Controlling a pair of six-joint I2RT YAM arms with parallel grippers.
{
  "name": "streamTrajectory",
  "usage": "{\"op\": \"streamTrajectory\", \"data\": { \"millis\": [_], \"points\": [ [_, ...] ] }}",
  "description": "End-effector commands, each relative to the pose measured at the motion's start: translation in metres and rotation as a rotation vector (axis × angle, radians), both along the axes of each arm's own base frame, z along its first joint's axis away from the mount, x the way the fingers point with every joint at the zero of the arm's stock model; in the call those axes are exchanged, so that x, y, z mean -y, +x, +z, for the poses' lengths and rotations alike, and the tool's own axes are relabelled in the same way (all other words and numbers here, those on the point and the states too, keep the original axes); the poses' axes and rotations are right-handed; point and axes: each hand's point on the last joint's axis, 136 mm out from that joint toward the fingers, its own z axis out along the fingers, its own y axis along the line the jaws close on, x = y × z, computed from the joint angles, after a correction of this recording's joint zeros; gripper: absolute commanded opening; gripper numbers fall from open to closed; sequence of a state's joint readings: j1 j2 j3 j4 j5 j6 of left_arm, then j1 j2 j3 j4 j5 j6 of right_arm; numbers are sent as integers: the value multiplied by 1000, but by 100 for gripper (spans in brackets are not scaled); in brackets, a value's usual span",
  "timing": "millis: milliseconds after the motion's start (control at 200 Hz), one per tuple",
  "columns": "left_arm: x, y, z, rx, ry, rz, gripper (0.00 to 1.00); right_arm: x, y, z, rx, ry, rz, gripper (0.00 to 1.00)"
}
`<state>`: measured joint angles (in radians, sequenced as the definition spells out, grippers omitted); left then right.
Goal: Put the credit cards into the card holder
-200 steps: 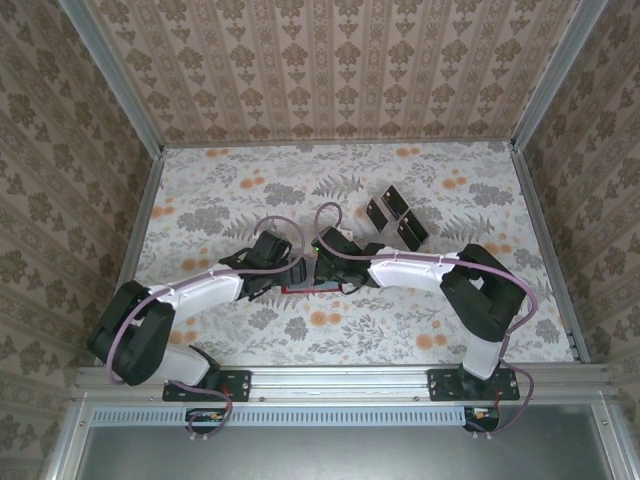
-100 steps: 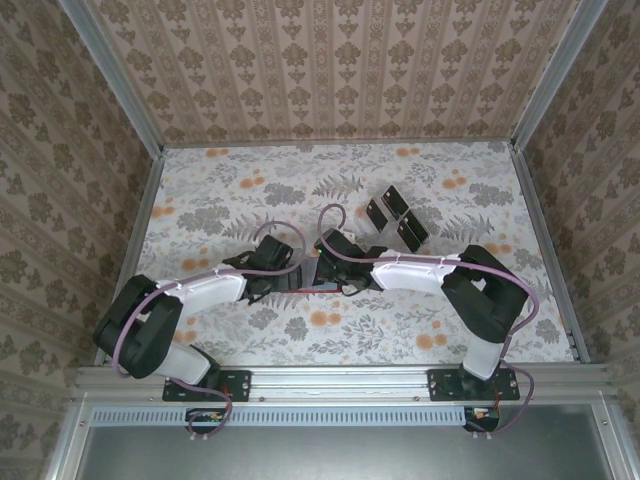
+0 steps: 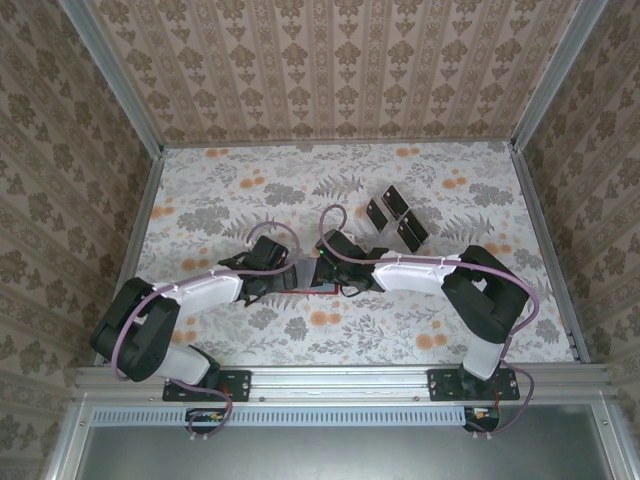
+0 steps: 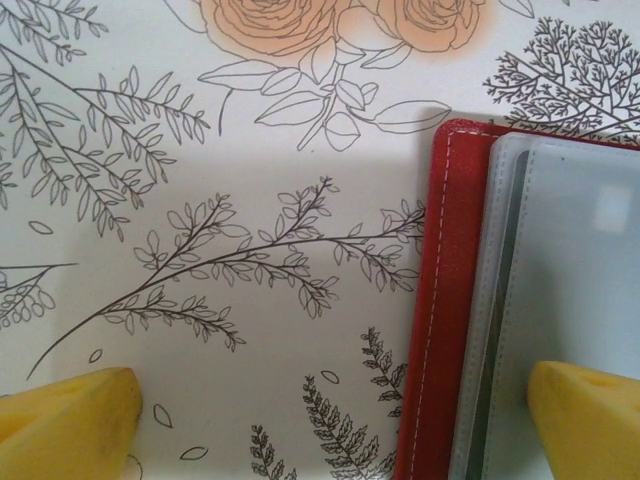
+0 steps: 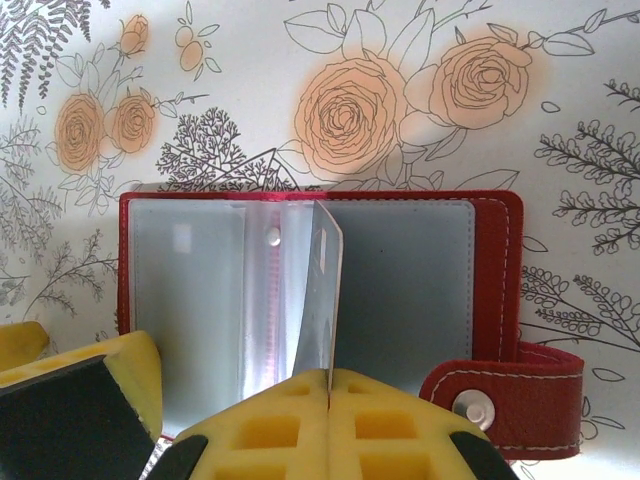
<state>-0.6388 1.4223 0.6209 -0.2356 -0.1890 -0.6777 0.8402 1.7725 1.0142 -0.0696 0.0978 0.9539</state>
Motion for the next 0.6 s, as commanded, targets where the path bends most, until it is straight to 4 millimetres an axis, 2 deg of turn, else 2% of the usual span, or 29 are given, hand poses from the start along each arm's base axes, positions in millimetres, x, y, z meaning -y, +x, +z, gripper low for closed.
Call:
{"op": "streamTrajectory", "data": {
  "millis": [0,305,595],
  "points": [
    [-26,-19,-14,-69,88,44,100,9,-6,-4,-32,0,15,0],
    [-28,-23,-18,-74,81,47,100,-17,2,33,78,243,122,0],
    [-28,-24,-20,-72,77,49,100,-17,7,34,123,392,130,0]
  ]
}}
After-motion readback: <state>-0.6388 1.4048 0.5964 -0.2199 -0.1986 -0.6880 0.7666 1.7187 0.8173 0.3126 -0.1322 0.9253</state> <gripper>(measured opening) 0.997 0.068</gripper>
